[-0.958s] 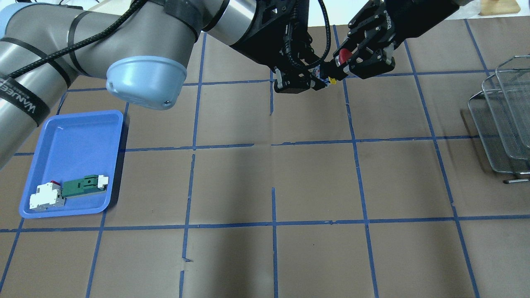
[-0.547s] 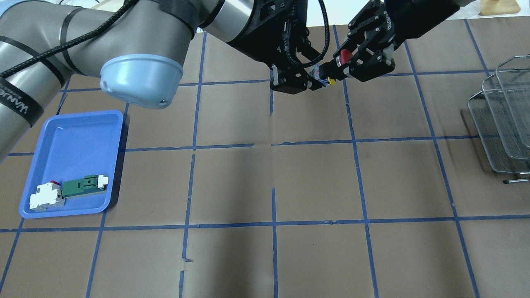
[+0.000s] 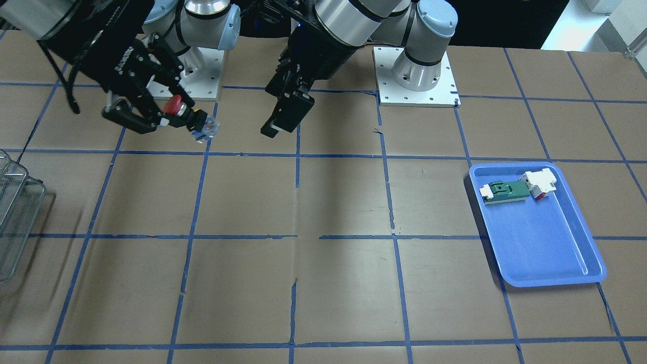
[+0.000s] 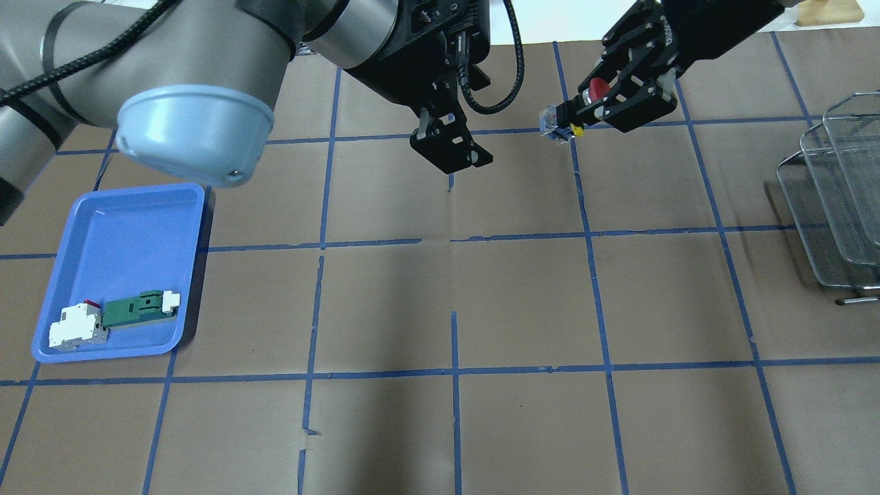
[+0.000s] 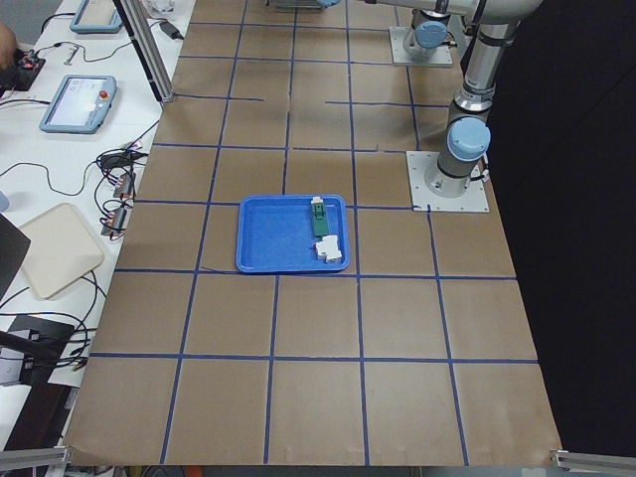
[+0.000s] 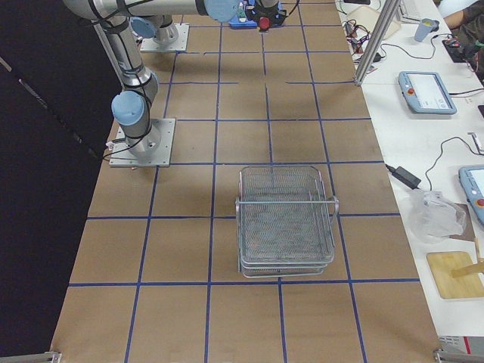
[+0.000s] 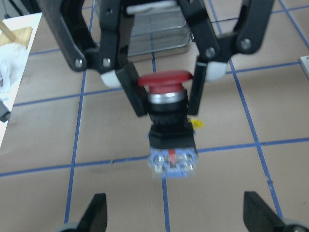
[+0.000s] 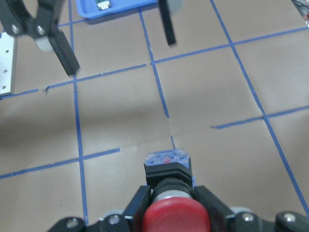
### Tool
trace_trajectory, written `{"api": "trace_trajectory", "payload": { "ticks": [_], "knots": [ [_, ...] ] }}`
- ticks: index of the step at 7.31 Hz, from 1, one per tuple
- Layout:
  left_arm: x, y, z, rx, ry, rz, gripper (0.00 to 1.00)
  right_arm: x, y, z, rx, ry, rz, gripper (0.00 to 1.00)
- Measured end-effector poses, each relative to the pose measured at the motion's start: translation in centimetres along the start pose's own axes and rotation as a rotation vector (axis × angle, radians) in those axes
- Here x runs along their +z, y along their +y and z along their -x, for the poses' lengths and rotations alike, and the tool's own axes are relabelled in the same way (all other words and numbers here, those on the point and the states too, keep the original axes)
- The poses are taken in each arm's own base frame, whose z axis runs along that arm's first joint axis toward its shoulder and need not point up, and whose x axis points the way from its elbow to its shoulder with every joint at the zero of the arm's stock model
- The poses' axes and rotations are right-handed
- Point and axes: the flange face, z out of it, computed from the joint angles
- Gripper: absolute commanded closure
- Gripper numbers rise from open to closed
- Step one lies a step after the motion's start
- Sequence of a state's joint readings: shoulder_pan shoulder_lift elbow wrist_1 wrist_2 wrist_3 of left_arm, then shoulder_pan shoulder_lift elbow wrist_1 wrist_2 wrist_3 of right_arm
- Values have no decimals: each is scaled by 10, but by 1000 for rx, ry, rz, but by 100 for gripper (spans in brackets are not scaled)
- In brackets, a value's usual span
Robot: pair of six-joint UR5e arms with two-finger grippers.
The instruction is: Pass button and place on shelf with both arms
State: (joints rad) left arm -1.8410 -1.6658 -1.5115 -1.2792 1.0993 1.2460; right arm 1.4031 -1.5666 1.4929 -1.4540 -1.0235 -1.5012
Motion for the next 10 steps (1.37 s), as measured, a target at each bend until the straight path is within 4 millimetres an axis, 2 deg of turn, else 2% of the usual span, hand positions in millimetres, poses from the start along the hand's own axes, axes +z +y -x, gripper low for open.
{"api": "trace_trajectory", "payload": {
  "ticks": [1,3,4,5,6,7,8,10],
  "knots": [
    [-1,15,-1,-71,-22,109,0,-13,49,-29,90,26,32,100],
    [-8,64,14,-257,-76,248,0,-57,177,-79,293,105,52,100],
    [-14,94,25,-348,-95,278,0,-78,244,-92,364,142,118,100],
    [-23,121,32,-428,-115,295,0,-97,300,-98,394,174,210,100],
    [-33,140,35,-511,-143,321,0,-115,342,-100,384,213,275,100],
    [-40,149,35,-632,-183,351,0,-126,373,-101,375,244,346,100],
    [-42,154,34,-769,-219,361,0,-128,395,-104,378,247,414,100],
    [-42,157,33,-1016,-272,353,0,-116,424,-116,384,235,467,96]
  ]
}}
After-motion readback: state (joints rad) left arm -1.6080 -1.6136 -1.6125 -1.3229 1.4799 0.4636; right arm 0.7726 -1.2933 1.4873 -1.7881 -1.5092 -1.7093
